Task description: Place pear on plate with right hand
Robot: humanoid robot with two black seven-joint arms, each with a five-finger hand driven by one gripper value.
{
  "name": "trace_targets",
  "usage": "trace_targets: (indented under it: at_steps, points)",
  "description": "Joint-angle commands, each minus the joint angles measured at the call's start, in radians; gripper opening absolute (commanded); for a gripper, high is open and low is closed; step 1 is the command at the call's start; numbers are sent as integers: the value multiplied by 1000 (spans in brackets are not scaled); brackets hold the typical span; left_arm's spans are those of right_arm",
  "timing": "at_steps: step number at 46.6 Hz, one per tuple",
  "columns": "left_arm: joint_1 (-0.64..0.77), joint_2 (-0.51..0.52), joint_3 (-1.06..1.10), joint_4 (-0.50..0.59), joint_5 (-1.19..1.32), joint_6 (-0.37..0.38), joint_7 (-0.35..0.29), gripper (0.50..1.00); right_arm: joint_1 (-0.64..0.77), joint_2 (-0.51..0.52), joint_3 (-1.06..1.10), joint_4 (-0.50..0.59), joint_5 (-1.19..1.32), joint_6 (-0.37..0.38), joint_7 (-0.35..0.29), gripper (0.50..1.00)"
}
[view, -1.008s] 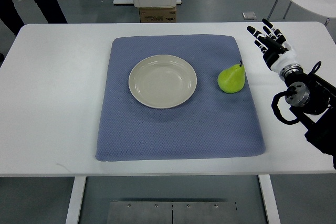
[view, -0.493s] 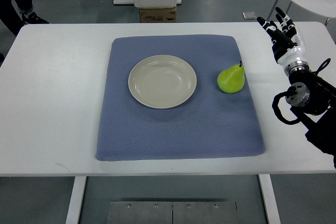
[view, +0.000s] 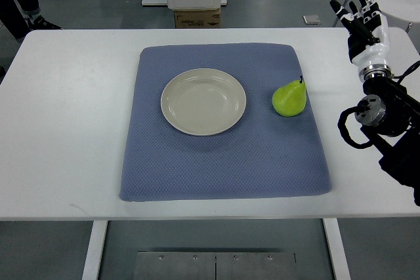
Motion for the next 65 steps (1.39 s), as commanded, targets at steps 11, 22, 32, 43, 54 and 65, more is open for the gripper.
trace_targets:
  at_steps: [11,22,32,43,54,65]
  points:
    - [-2,0,0,-1,0,0,0,1000,1,-16,-77,2,-32,198,-58,1000]
    - [0,0,1,0,0,0,0,1000,47,-117,-244,6,-161,284,-133,1000]
    - [0,0,0,0,0,0,0,1000,72,-206,-378,28,-231,391,-121,1000]
    - [-2,0,0,0,0,0,0,1000,75,-228,-450,34,-370,387,-54,1000]
    - [0,0,0,0,0,0,0,1000,72,-231,-479,19,-422,315,-45,1000]
    - [0,0,0,0,0,0,0,1000,106,-222,-643,22,-433,180,-22,1000]
